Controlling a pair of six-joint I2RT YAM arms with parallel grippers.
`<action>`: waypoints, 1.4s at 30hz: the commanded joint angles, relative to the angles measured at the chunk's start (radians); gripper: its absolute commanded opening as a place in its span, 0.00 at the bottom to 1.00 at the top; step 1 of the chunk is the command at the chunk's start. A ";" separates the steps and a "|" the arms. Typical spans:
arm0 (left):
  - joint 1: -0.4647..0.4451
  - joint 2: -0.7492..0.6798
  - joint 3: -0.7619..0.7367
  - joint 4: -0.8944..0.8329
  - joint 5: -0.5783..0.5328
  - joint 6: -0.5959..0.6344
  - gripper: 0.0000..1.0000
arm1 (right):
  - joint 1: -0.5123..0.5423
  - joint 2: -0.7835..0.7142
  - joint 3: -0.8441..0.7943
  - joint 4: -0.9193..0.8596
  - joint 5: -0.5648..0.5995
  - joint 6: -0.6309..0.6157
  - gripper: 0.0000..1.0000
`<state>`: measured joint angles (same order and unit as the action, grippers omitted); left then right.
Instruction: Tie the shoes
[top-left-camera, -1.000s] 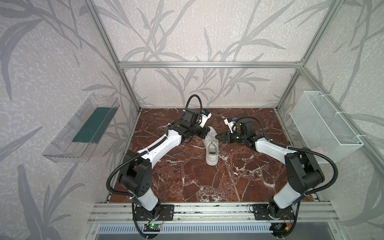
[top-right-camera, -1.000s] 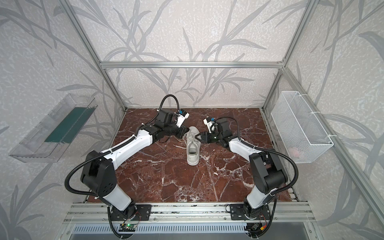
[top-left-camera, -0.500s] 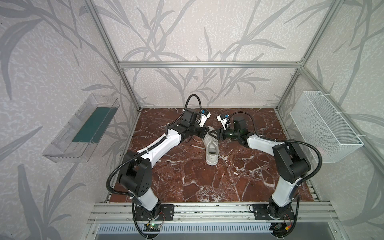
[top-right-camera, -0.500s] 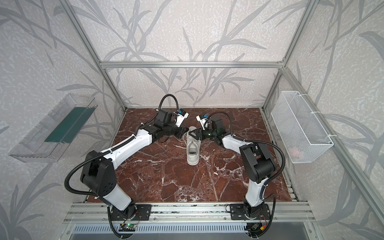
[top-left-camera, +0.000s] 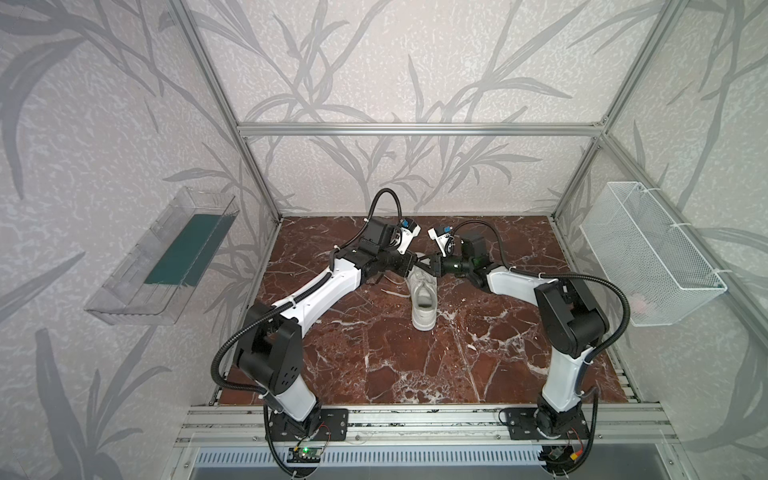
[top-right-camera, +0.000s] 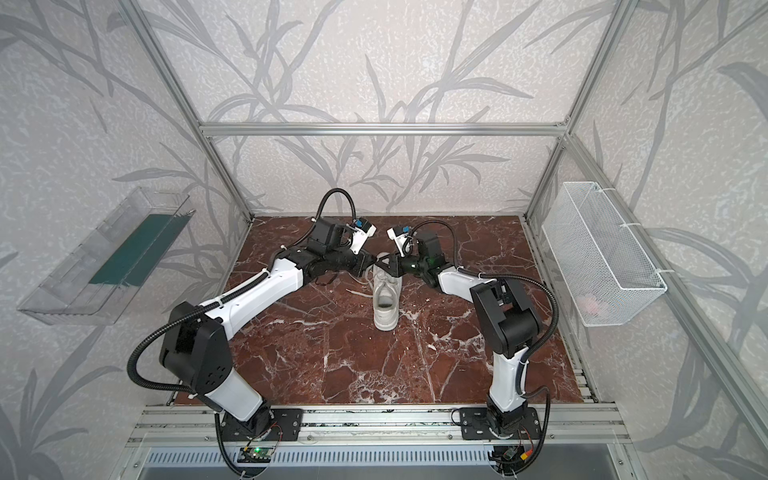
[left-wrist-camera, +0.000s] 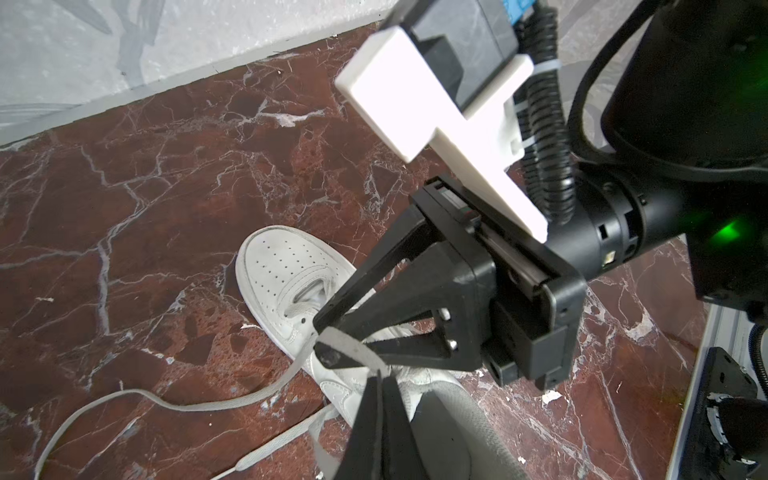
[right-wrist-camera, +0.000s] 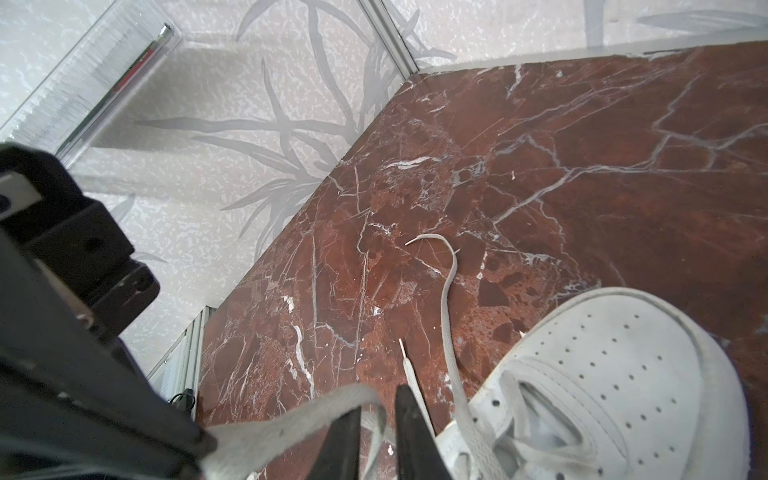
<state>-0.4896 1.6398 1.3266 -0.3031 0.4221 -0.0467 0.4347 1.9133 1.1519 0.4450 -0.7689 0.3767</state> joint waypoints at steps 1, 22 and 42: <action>0.010 -0.037 -0.001 -0.003 0.009 -0.017 0.00 | 0.004 0.017 0.007 0.066 -0.022 0.012 0.27; 0.023 -0.008 -0.095 0.039 0.053 -0.066 0.00 | -0.007 -0.069 -0.062 -0.042 0.185 -0.054 0.01; 0.006 0.136 -0.067 0.086 0.125 -0.143 0.00 | -0.024 -0.083 -0.030 -0.221 0.275 0.007 0.08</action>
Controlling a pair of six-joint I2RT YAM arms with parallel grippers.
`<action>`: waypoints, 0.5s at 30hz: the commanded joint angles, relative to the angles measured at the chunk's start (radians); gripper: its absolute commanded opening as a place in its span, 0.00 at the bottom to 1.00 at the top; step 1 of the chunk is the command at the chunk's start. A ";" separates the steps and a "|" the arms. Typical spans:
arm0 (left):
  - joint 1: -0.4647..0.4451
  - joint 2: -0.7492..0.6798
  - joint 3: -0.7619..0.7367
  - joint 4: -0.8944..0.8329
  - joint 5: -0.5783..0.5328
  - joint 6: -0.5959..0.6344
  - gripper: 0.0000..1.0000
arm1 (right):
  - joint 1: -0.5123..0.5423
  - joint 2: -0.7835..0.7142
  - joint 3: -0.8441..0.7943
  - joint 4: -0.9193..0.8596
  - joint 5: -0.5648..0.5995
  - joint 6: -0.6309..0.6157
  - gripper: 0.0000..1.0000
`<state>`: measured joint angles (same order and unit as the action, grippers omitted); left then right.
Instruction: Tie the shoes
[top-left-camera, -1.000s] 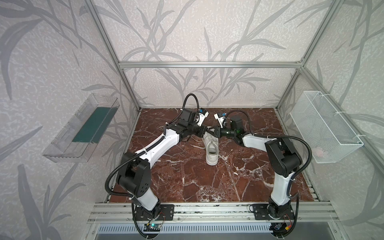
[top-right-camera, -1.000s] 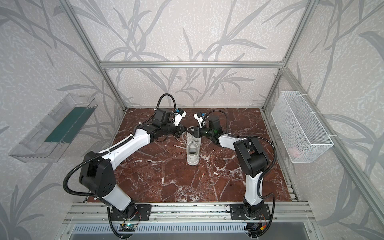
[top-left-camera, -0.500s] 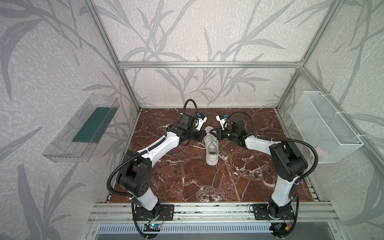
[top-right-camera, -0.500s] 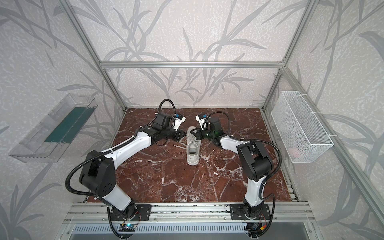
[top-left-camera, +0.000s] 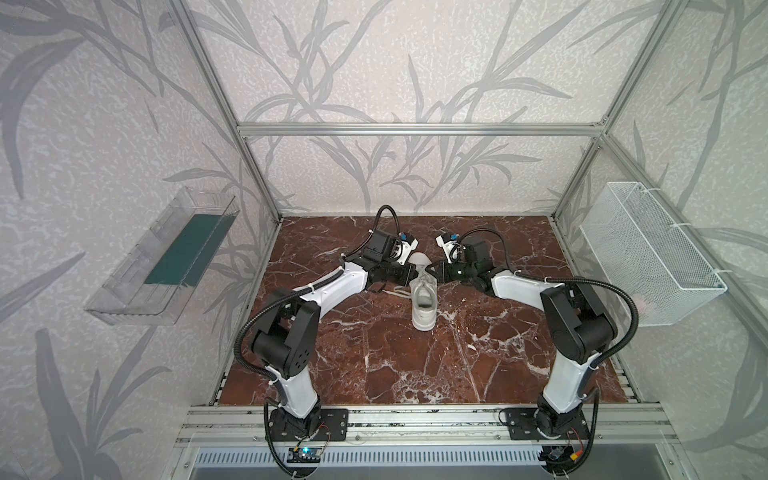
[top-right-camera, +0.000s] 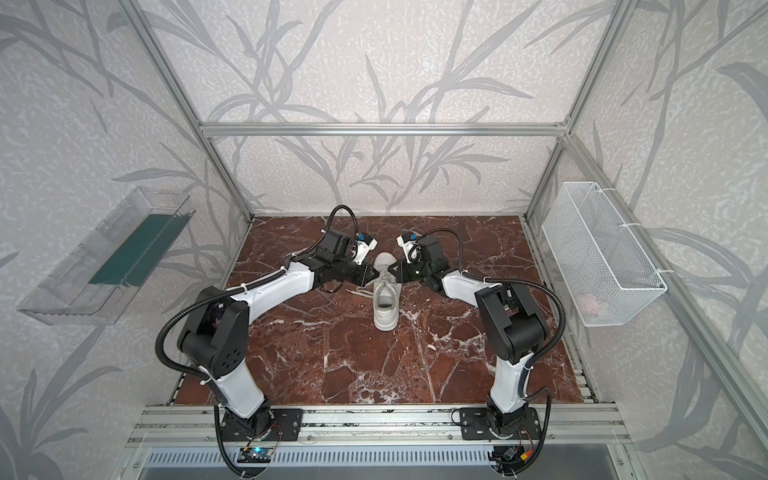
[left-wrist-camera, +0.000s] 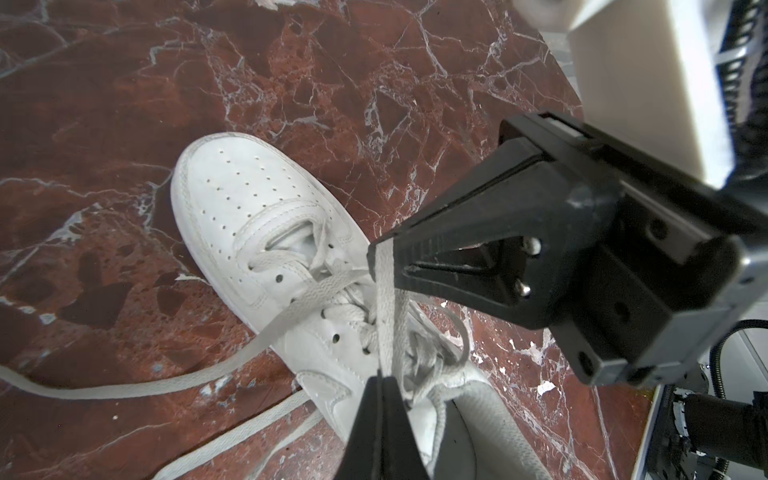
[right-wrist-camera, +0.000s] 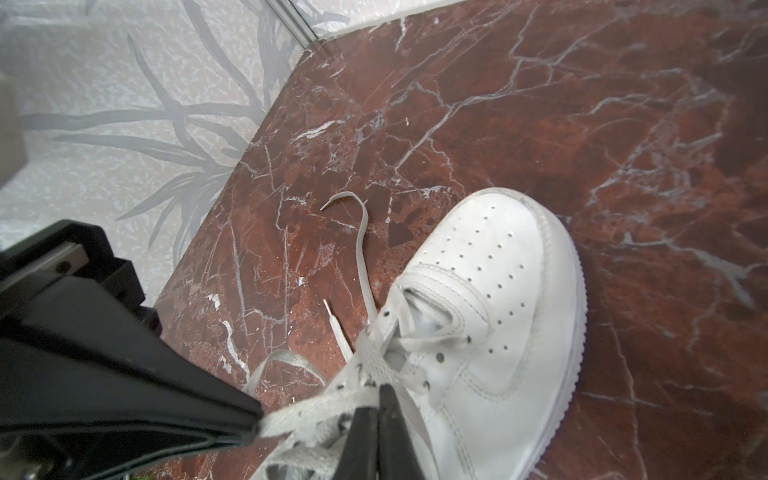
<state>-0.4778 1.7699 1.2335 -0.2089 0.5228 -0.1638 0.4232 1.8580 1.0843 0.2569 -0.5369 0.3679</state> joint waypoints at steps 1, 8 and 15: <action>-0.004 0.005 0.034 -0.009 0.024 -0.024 0.00 | -0.012 -0.023 0.043 -0.032 0.041 0.020 0.10; -0.005 0.024 0.105 -0.045 0.025 -0.010 0.00 | -0.013 0.009 0.072 -0.001 0.000 0.037 0.27; 0.002 0.062 0.177 -0.063 0.023 -0.007 0.00 | -0.012 0.009 0.072 0.004 0.001 0.025 0.37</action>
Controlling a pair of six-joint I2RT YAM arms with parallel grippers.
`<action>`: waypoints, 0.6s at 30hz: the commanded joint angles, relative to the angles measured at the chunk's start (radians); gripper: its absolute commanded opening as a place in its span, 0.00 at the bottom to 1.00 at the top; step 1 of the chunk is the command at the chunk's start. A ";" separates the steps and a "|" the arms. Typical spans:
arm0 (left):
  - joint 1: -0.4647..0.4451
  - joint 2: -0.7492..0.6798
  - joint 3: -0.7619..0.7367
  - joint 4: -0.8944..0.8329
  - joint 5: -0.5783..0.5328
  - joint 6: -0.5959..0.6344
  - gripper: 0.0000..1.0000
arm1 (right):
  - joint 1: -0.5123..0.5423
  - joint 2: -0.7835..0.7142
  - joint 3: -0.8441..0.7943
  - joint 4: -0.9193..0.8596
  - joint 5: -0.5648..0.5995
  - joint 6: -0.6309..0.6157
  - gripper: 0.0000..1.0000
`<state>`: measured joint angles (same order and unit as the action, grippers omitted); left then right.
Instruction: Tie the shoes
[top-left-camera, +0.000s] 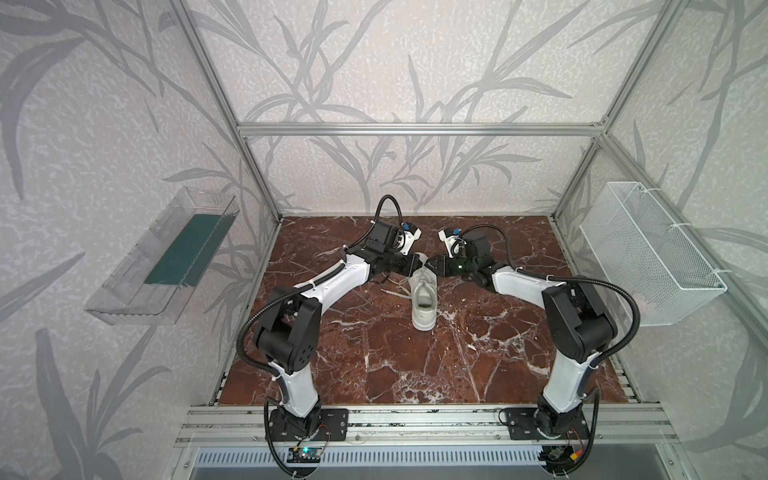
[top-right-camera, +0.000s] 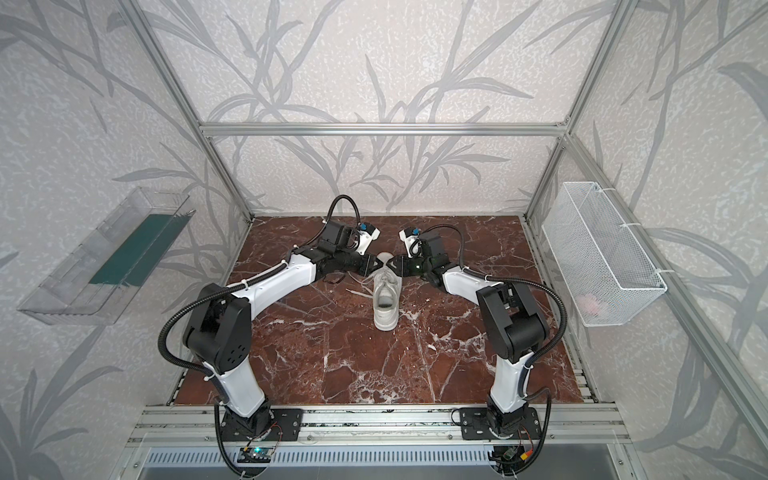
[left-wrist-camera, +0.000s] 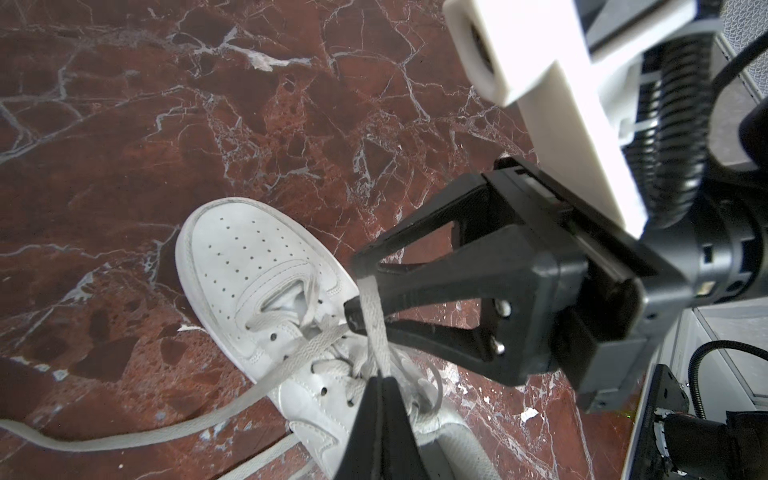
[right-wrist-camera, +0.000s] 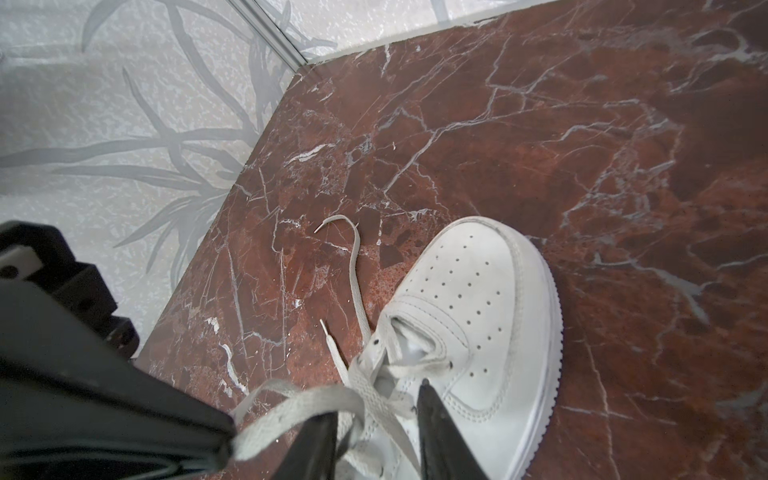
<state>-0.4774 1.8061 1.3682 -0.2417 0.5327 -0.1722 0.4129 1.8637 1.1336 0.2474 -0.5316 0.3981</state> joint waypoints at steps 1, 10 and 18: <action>0.003 0.030 0.052 -0.030 0.015 0.000 0.00 | -0.002 0.003 0.022 0.007 0.009 -0.005 0.37; 0.001 0.102 0.137 -0.055 0.047 -0.009 0.00 | -0.005 0.018 0.037 -0.041 0.072 0.026 0.41; 0.000 0.130 0.127 -0.041 0.061 -0.016 0.00 | -0.023 0.054 0.046 -0.053 0.063 0.071 0.41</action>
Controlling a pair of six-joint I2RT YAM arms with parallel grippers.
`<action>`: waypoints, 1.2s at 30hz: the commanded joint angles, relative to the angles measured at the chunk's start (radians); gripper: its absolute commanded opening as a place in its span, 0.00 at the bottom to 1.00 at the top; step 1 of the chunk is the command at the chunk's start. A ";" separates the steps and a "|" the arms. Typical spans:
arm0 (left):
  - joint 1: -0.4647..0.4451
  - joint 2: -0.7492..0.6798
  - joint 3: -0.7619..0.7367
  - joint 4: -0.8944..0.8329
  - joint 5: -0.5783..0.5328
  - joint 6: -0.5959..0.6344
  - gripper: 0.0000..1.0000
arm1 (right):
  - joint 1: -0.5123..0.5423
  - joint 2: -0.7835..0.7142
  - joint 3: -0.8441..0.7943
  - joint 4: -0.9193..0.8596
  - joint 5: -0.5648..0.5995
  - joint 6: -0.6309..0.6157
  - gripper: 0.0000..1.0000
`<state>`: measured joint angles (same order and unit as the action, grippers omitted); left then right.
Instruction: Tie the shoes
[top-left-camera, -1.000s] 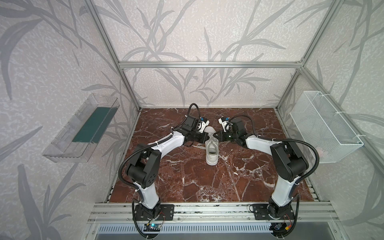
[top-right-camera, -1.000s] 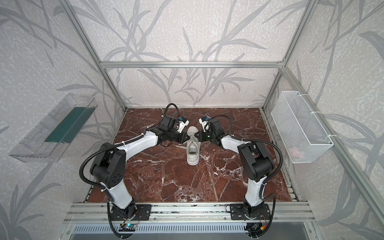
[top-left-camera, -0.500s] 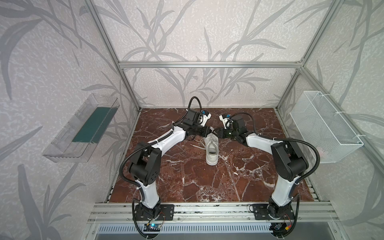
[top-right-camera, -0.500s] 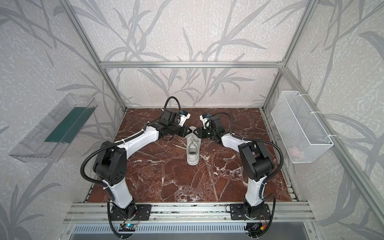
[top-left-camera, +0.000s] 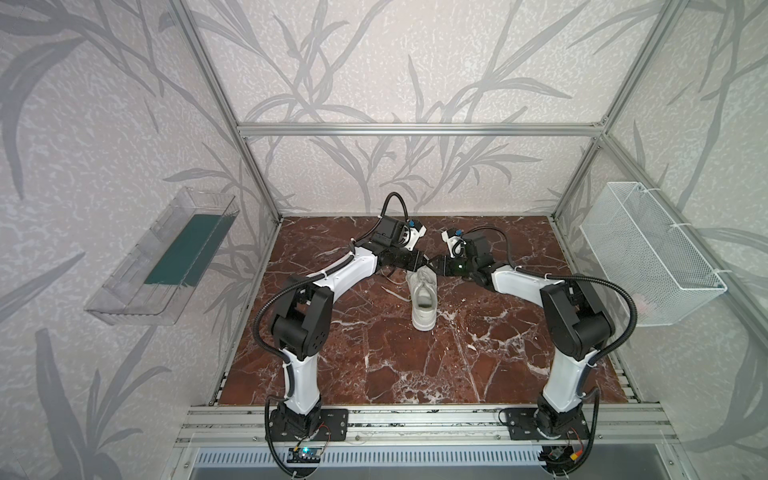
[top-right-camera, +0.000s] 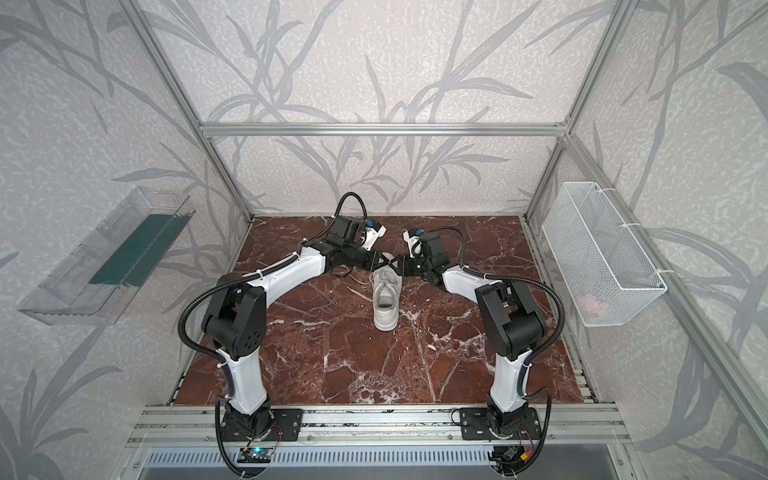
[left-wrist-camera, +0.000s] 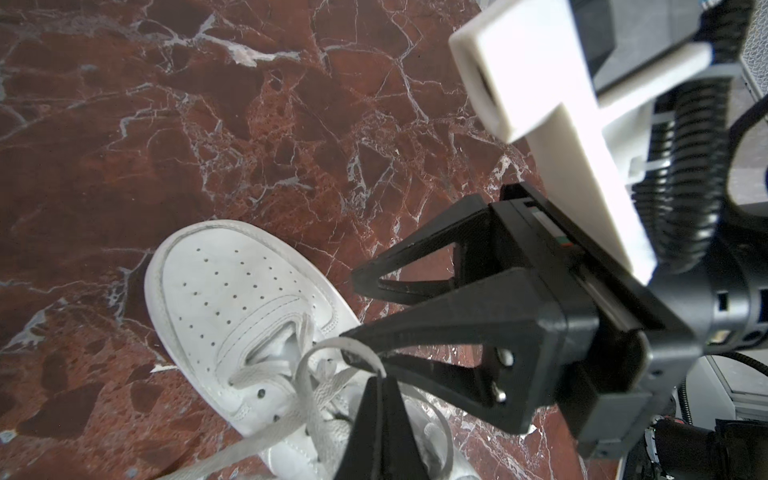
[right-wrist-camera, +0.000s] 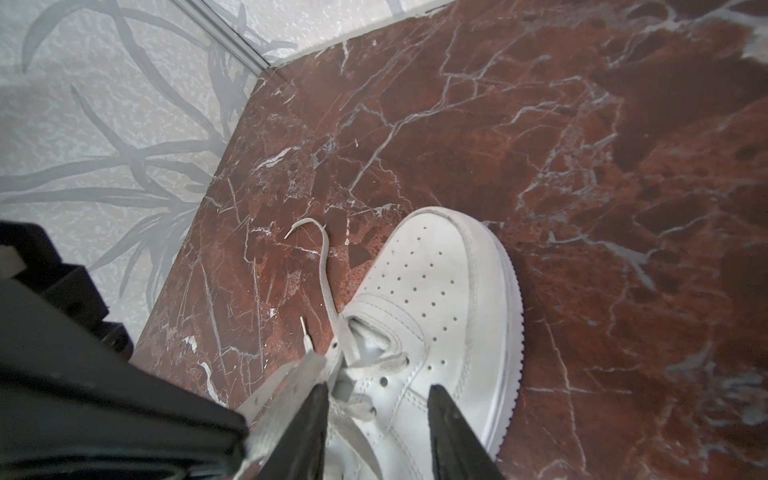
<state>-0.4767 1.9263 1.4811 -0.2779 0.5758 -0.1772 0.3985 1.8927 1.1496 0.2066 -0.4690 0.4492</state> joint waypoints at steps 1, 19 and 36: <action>-0.001 0.011 0.016 -0.003 0.023 -0.015 0.00 | -0.008 0.026 0.029 -0.006 -0.002 0.020 0.41; -0.027 0.072 0.058 0.031 -0.001 -0.086 0.00 | -0.093 -0.084 -0.090 0.017 0.008 0.049 0.42; -0.035 0.067 0.094 0.006 -0.053 -0.083 0.00 | -0.093 -0.119 -0.100 0.011 -0.020 0.064 0.42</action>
<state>-0.5068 2.0155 1.5387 -0.2619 0.5426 -0.2649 0.3035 1.8130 1.0607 0.2115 -0.4747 0.5068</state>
